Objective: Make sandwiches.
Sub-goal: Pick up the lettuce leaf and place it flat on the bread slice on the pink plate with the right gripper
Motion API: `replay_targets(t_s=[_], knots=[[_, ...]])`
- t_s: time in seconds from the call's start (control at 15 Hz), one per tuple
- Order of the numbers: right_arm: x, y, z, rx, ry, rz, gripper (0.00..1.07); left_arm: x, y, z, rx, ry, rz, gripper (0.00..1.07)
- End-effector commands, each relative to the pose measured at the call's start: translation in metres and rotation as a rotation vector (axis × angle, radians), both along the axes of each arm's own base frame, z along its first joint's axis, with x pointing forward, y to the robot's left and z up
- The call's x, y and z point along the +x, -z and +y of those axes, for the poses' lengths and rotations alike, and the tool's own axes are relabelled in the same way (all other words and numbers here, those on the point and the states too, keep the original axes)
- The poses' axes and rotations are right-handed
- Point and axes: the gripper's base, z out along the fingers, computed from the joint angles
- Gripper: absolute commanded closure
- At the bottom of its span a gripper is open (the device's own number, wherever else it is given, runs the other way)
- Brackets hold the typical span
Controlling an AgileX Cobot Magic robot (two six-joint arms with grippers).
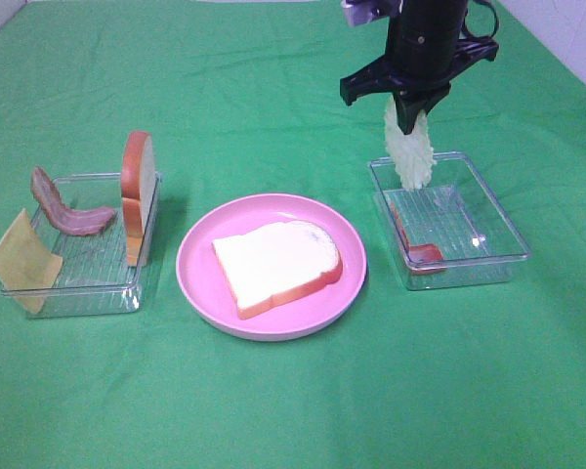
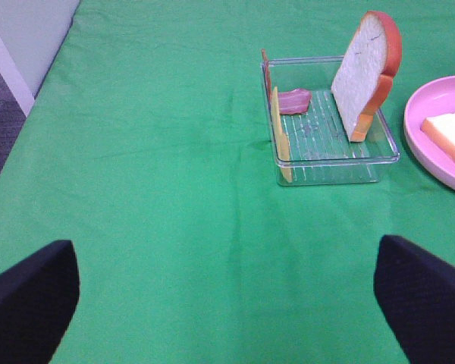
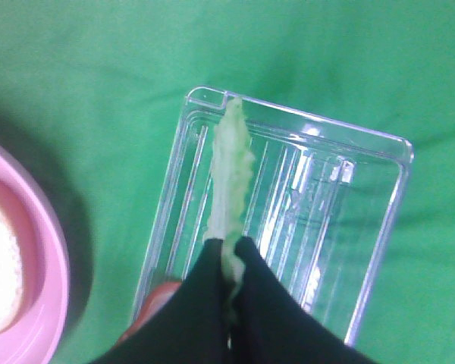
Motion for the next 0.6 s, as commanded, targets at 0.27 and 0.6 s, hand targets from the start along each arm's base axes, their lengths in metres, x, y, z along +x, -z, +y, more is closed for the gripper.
replay_targets(t_s=[0.27, 0.6], knots=[[-0.029, -0.081, -0.006, 0.106, -0.026, -0.106, 1.07, -0.002, 0.0, 0.0, 0.001, -0.001, -0.018, 0.06], [-0.05, -0.098, 0.007, 0.3, -0.045, -0.006, 1.07, -0.002, 0.0, 0.0, 0.001, -0.001, -0.018, 0.06]])
